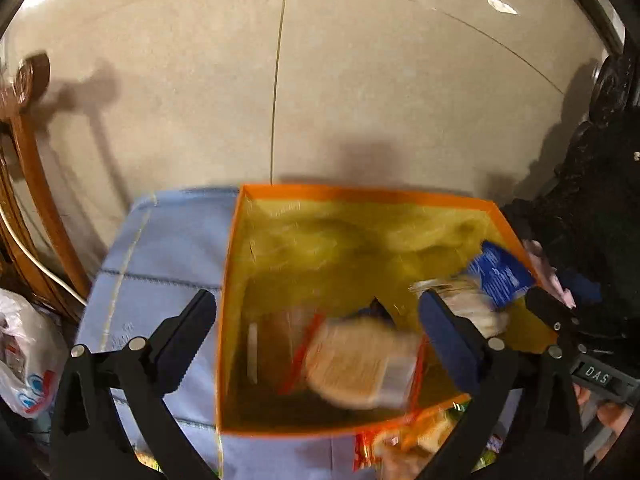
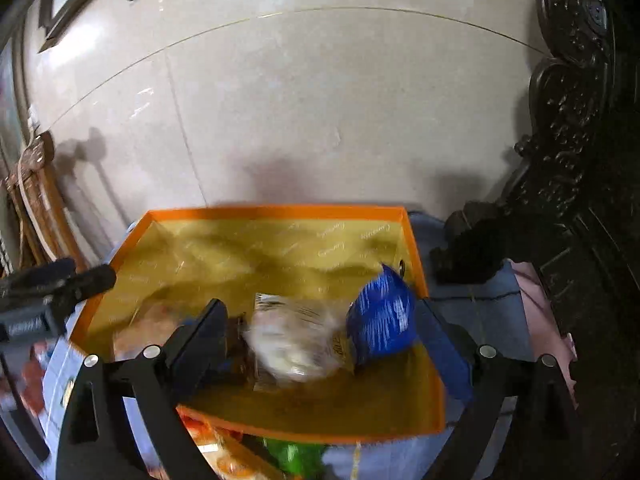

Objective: Organize snacks
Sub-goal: 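Carry the pastry and the white bag over the orange box and release both, then move both tools back over the snack pile, left tool above the Weidan cracker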

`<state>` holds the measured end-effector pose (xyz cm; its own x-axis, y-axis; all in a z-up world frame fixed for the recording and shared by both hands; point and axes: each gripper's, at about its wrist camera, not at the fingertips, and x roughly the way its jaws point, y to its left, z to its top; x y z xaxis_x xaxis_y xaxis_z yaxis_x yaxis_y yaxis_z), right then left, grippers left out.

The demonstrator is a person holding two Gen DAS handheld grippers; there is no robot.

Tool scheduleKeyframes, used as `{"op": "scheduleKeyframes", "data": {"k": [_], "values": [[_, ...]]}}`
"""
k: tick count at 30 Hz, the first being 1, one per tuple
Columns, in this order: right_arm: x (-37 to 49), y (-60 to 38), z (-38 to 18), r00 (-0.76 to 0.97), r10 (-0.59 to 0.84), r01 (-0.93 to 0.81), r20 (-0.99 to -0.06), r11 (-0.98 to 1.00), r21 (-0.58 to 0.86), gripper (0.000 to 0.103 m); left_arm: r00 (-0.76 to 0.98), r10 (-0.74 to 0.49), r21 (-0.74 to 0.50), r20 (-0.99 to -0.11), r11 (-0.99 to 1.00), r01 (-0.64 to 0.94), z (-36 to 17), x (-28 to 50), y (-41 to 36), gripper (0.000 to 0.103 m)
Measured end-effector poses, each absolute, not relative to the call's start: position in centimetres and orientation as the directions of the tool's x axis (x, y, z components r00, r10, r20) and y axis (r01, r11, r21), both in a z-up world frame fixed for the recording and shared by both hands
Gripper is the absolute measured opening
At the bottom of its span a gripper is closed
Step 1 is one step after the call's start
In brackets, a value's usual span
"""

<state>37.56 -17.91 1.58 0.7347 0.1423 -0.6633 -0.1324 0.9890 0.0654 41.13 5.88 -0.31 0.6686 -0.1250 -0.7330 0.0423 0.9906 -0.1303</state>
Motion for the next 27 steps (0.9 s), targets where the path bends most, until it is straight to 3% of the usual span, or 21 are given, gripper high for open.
{"op": "scheduleKeyframes", "data": {"k": [3, 7, 10, 12, 20, 24, 27], "values": [[35.0, -18.9, 1.2, 0.738, 0.113, -0.152, -0.665, 0.988, 0.0, 0.1, 0.654, -0.155, -0.167, -0.741, 0.985, 0.045, -0.8, 38.1, 8.9, 0.099], [32.1, -18.6, -2.0, 0.661, 0.043, -0.222, -0.749, 0.965, -0.141, 0.1, 0.668, -0.131, -0.064, -0.733, 0.99, 0.124, -2.2, 31.9, 12.2, 0.099], [30.4, -19.2, -5.0, 0.596, 0.068, -0.253, -0.8, 0.962, -0.107, 0.1, 0.666, -0.166, -0.036, -0.727, 0.978, 0.204, -4.6, 27.7, 15.2, 0.099], [29.8, -19.6, -7.2, 0.545, 0.095, -0.254, -0.833, 0.966, -0.056, 0.1, 0.669, -0.125, 0.022, -0.732, 0.978, 0.207, -6.6, 26.1, 17.2, 0.099], [29.0, -19.8, -12.1, 0.501, 0.07, -0.279, -0.863, 0.957, -0.085, 0.099, 0.523, -0.249, -0.012, -0.815, 0.91, 0.415, -13.4, 25.6, 19.2, 0.099], [28.8, -19.4, -12.4, 0.512, 0.078, -0.281, -0.855, 0.956, -0.081, 0.1, 0.564, -0.148, 0.117, -0.812, 0.906, 0.406, -15.3, 25.7, 17.8, 0.099], [28.8, -18.6, -12.2, 0.532, 0.06, -0.281, -0.844, 0.954, -0.109, 0.1, 0.561, -0.13, 0.064, -0.818, 0.947, 0.314, -15.7, 26.6, 18.5, 0.099]]}}
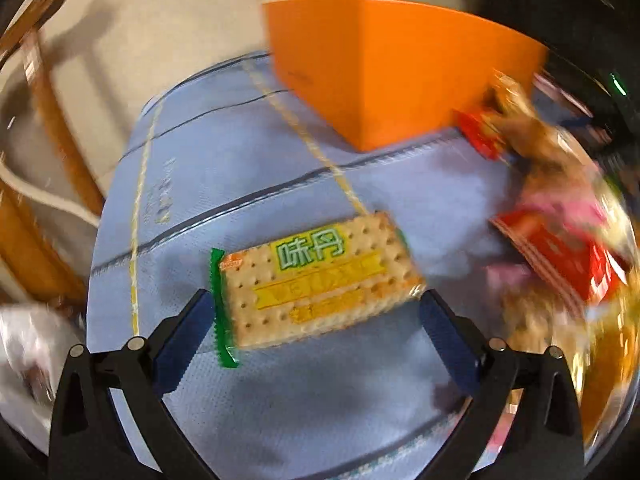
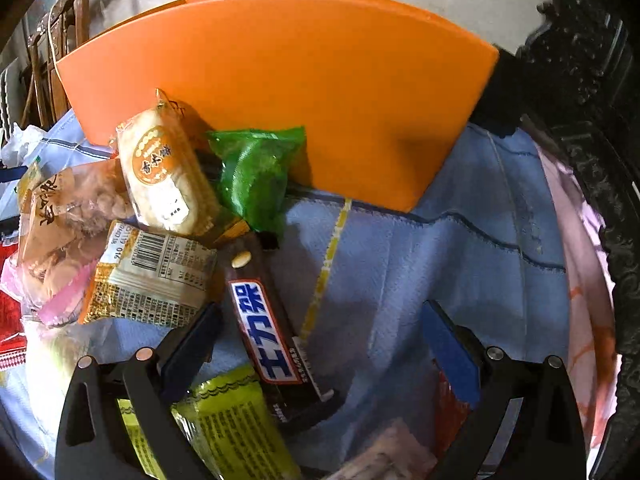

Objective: Organize snacks
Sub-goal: 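Move both tools back over the snack pile, left tool above the Weidan cracker, then grasp the Weidan cracker with the left tool while the right tool grasps the chocolate bar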

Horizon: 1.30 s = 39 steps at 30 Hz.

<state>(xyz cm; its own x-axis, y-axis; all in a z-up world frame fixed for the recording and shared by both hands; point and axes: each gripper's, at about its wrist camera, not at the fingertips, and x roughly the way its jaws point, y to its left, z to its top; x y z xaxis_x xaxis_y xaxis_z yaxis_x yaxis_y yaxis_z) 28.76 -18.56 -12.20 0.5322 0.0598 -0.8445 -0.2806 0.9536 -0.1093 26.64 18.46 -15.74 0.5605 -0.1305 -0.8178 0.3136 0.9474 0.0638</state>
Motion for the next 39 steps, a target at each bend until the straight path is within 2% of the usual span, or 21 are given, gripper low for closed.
{"op": "scheduleKeyframes", "data": {"k": [3, 4, 5, 6, 7, 8, 18, 20, 22, 24, 26, 27, 33, 35, 37, 39], "values": [[28.2, -18.7, -12.2, 0.53, 0.061, -0.236, -0.846, 0.969, -0.077, 0.095, 0.554, -0.124, -0.008, -0.823, 0.978, 0.207, -15.6, 27.3, 18.6, 0.099], [27.7, -18.6, -12.1, 0.531, 0.094, -0.238, -0.842, 0.97, -0.042, 0.071, 0.553, -0.092, 0.018, -0.828, 0.981, 0.191, -15.6, 27.3, 18.2, 0.094], [26.9, -18.3, -11.8, 0.549, 0.121, -0.246, -0.827, 0.969, -0.021, 0.028, 0.562, -0.081, 0.032, -0.823, 0.981, 0.189, -15.4, 26.9, 17.7, 0.078], [26.2, -17.7, -11.7, 0.566, 0.109, -0.251, -0.817, 0.967, -0.045, 0.023, 0.567, -0.082, 0.031, -0.82, 0.982, 0.186, -15.2, 26.7, 17.5, 0.061], [25.7, -17.0, -11.7, 0.581, 0.075, -0.248, -0.811, 0.965, -0.089, 0.022, 0.569, -0.078, 0.028, -0.819, 0.984, 0.175, -14.8, 26.5, 17.2, 0.027], [25.2, -16.2, -11.8, 0.602, 0.039, -0.248, -0.797, 0.958, -0.141, 0.02, 0.557, -0.091, 0.002, -0.826, 0.986, 0.165, -14.7, 26.5, 17.1, 0.007], [22.2, -16.6, -10.8, 0.638, 0.062, -0.171, -0.768, 0.983, -0.063, 0.018, 0.574, -0.105, -0.02, -0.812, 0.988, 0.154, -14.0, 25.5, 16.9, 0.001], [21.7, -17.2, -10.3, 0.654, 0.076, -0.169, -0.752, 0.985, -0.048, 0.018, 0.59, -0.108, -0.011, -0.8, 0.986, 0.166, -13.7, 25.4, 16.8, 0.002], [21.6, -17.3, -9.6, 0.66, 0.087, -0.17, -0.746, 0.985, -0.036, 0.018, 0.629, -0.061, 0.035, -0.775, 0.99, 0.138, -13.1, 25.5, 16.9, 0.004], [22.0, -17.3, -9.2, 0.662, 0.104, -0.167, -0.742, 0.986, -0.011, 0.018, 0.646, -0.08, 0.016, -0.76, 0.99, 0.141, -12.6, 25.5, 17.2, 0.023], [21.9, -17.7, -9.2, 0.662, 0.121, -0.165, -0.74, 0.986, 0.013, 0.018, 0.66, -0.102, 0.006, -0.745, 0.987, 0.159, -11.9, 25.2, 16.9, 0.088], [22.1, -18.0, -9.2, 0.661, 0.131, -0.164, -0.739, 0.986, 0.028, 0.018, 0.682, -0.106, 0.026, -0.723, 0.983, 0.18, -11.4, 24.8, 16.5, 0.095], [22.8, -18.8, -9.9, 0.66, 0.167, -0.155, -0.732, 0.984, 0.085, 0.018, 0.679, 0.021, 0.199, -0.734, 0.962, 0.186, -12.2, 27.5, 13.8, 0.097], [22.7, -18.8, -10.0, 0.659, 0.172, -0.158, -0.732, 0.983, 0.089, 0.018, 0.655, 0.018, 0.213, -0.756, 0.952, 0.22, -13.2, 29.2, 13.3, 0.097], [22.6, -19.1, -10.0, 0.658, 0.188, -0.16, -0.729, 0.981, 0.109, 0.018, 0.557, -0.041, 0.163, -0.829, 0.936, 0.311, -14.6, 30.3, 13.2, 0.098], [22.7, -19.5, -9.7, 0.661, 0.211, -0.158, -0.72, 0.977, 0.141, 0.018, 0.606, -0.058, 0.203, -0.793, 0.913, 0.354, -14.4, 30.0, 13.2, 0.099]]}}
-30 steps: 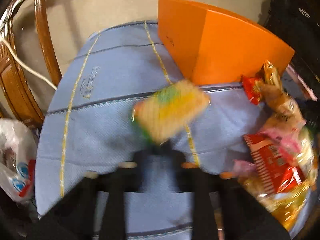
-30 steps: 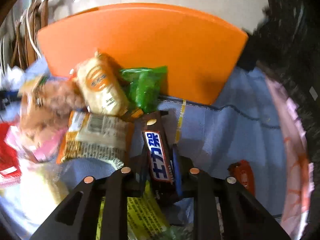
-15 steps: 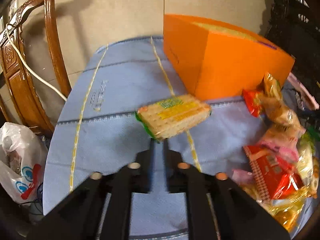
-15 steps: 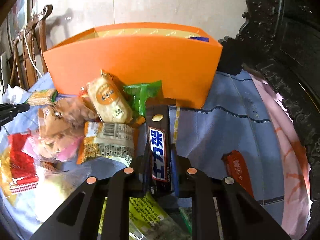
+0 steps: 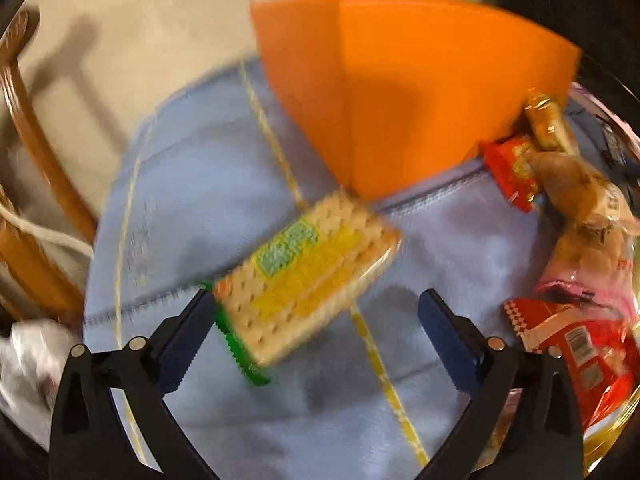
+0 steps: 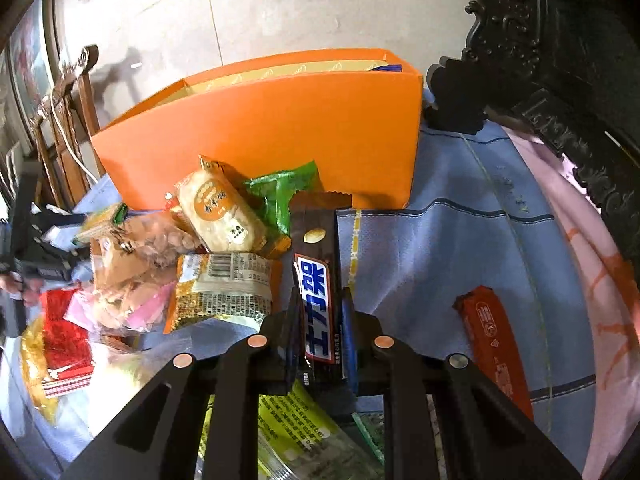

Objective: Organize snacks
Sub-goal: 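Grasp the Weidan cracker with the left tool while the right tool grasps the chocolate bar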

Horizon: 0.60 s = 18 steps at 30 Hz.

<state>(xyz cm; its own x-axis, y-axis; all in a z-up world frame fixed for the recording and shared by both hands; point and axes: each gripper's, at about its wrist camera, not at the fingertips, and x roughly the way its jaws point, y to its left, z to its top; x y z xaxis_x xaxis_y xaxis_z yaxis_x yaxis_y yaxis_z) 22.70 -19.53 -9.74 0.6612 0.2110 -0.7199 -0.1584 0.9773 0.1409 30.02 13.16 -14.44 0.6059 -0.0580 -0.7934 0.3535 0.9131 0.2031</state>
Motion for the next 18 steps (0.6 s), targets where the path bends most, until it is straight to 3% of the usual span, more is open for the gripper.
{"op": "scheduleKeyframes", "data": {"k": [4, 6, 8, 9, 10, 12, 13, 18], "values": [[23.0, -19.6, -9.7, 0.667, 0.225, -0.158, -0.71, 0.974, 0.16, 0.018, 0.642, -0.071, 0.237, -0.763, 0.894, 0.38, -14.4, 30.3, 12.9, 0.099], [22.8, -19.3, -9.8, 0.664, 0.223, -0.165, -0.714, 0.975, 0.151, 0.018, 0.635, -0.084, 0.226, -0.768, 0.892, 0.391, -14.4, 30.7, 12.8, 0.092], [22.8, -19.3, -9.8, 0.663, 0.221, -0.167, -0.715, 0.975, 0.146, 0.018, 0.64, -0.024, 0.259, -0.768, 0.902, 0.344, -13.8, 30.8, 12.6, 0.061], [22.8, -19.3, -9.7, 0.663, 0.224, -0.165, -0.714, 0.974, 0.152, 0.018, 0.635, 0.021, 0.266, -0.772, 0.918, 0.293, -13.5, 30.8, 12.8, 0.054], [22.8, -19.4, -9.6, 0.663, 0.228, -0.164, -0.713, 0.974, 0.159, 0.018, 0.626, 0.022, 0.251, -0.779, 0.926, 0.281, -13.2, 30.5, 12.9, 0.043], [22.7, -19.6, -9.3, 0.667, 0.246, -0.168, -0.703, 0.969, 0.179, 0.018, 0.623, -0.007, 0.22, -0.782, 0.933, 0.286, -12.2, 29.4, 12.8, 0.008], [22.5, -19.5, -9.1, 0.669, 0.252, -0.171, -0.699, 0.968, 0.185, 0.018, 0.608, -0.055, 0.173, -0.792, 0.935, 0.309, -11.8, 28.7, 12.7, 0.0], [22.0, -18.5, -8.4, 0.676, 0.275, -0.209, -0.684, 0.961, 0.18, 0.018, 0.606, -0.02, 0.205, -0.796, 0.931, 0.301, -13.3, 28.2, 12.6, 0.0]]}}
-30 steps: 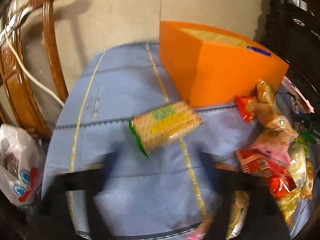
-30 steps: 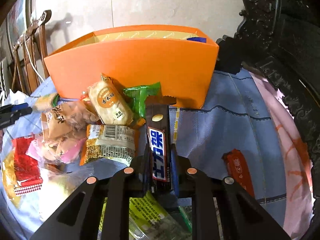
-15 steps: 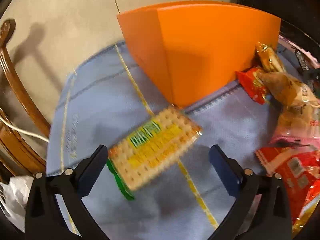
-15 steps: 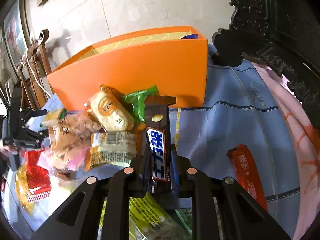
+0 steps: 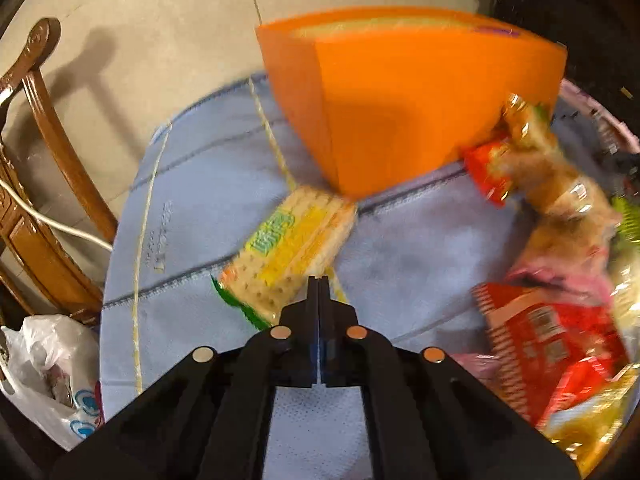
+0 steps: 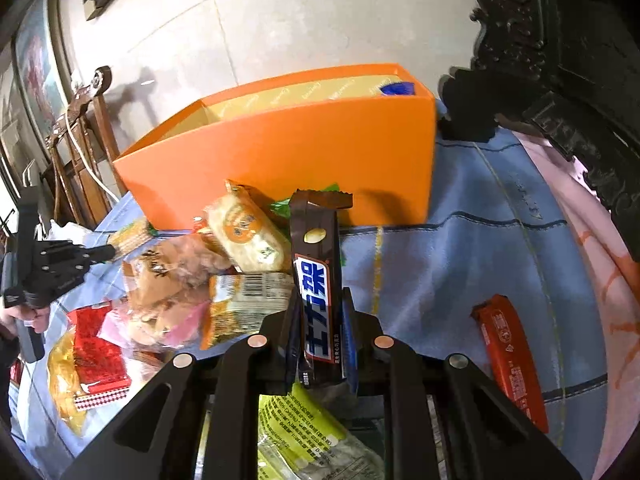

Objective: Organize snacks
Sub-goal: 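Grasp the Weidan cracker with the left tool while the right tool grasps the chocolate bar, then carry the cracker and chocolate bar over the orange box and release both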

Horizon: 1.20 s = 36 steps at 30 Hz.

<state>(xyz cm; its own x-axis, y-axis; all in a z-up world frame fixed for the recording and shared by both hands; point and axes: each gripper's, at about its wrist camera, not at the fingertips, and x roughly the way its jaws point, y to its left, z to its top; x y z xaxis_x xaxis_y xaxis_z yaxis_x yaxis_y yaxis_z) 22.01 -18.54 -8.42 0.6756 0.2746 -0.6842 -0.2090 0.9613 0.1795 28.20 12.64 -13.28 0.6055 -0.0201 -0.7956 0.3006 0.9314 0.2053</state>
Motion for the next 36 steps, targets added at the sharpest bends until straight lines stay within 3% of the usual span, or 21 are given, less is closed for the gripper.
{"op": "scheduleKeyframes", "data": {"k": [1, 3, 5, 7, 10, 13, 16, 19, 20, 21, 22, 23, 27, 36], "values": [[21.8, -18.3, -8.4, 0.674, 0.282, -0.221, -0.683, 0.959, 0.179, 0.018, 0.615, -0.018, 0.219, -0.788, 0.926, 0.308, -13.9, 28.5, 12.7, 0.0], [21.7, -18.1, -8.5, 0.671, 0.282, -0.222, -0.686, 0.959, 0.177, 0.018, 0.658, -0.027, 0.244, -0.753, 0.916, 0.317, -13.7, 28.0, 12.5, 0.015], [21.6, -18.2, -8.7, 0.666, 0.285, -0.222, -0.69, 0.958, 0.181, 0.018, 0.729, -0.035, 0.302, -0.684, 0.895, 0.327, -12.6, 27.6, 12.6, 0.098], [21.5, -18.5, -8.9, 0.666, 0.286, -0.213, -0.689, 0.958, 0.192, 0.018, 0.788, -0.068, 0.398, -0.611, 0.835, 0.381, -11.9, 27.3, 12.7, 0.099], [21.5, -19.0, -9.3, 0.663, 0.281, -0.186, -0.694, 0.96, 0.21, 0.018, 0.67, -0.124, 0.384, -0.732, 0.737, 0.556, -12.9, 29.3, 13.1, 0.099], [21.4, -19.1, -9.6, 0.664, 0.266, -0.168, -0.699, 0.964, 0.207, 0.018, 0.647, -0.111, 0.416, -0.754, 0.682, 0.601, -14.2, 31.5, 13.8, 0.099], [21.2, -18.8, -9.9, 0.663, 0.249, -0.165, -0.706, 0.968, 0.187, 0.018, 0.538, -0.244, 0.246, -0.807, 0.69, 0.681, -14.7, 33.4, 15.6, 0.099], [21.2, -18.7, -9.7, 0.66, 0.251, -0.172, -0.708, 0.968, 0.183, 0.018, 0.425, -0.367, 0.003, -0.828, 0.754, 0.657, -15.5, 35.4, 17.8, 0.098], [21.2, -18.8, -9.6, 0.658, 0.272, -0.182, -0.702, 0.962, 0.201, 0.018, 0.435, -0.377, 0.001, -0.818, 0.755, 0.656, -15.4, 35.1, 17.9, 0.09], [21.2, -18.7, -9.6, 0.657, 0.28, -0.185, -0.7, 0.96, 0.21, 0.018, 0.455, -0.364, 0.024, -0.813, 0.76, 0.65, -15.3, 34.9, 17.8, 0.079], [21.2, -18.7, -9.5, 0.657, 0.285, -0.19, -0.698, 0.958, 0.213, 0.018, 0.466, -0.365, 0.023, -0.806, 0.767, 0.641, -15.0, 34.3, 17.6, 0.057], [21.1, -18.5, -9.5, 0.657, 0.284, -0.194, -0.698, 0.959, 0.207, 0.018, 0.479, -0.344, 0.03, -0.808, 0.787, 0.616, -14.8, 33.8, 17.2, 0.047], [20.8, -17.9, -9.4, 0.654, 0.298, -0.213, -0.695, 0.955, 0.209, 0.018, 0.582, -0.183, 0.172, -0.792, 0.848, 0.501, -14.3, 30.1, 13.8, 0.046], [19.8, -17.3, -7.6, 0.672, 0.341, -0.239, -0.657, 0.94, 0.243, 0.018, 0.601, -0.105, 0.074, -0.793, 0.961, 0.265, -9.9, 25.2, 12.1, 0.046]]}}
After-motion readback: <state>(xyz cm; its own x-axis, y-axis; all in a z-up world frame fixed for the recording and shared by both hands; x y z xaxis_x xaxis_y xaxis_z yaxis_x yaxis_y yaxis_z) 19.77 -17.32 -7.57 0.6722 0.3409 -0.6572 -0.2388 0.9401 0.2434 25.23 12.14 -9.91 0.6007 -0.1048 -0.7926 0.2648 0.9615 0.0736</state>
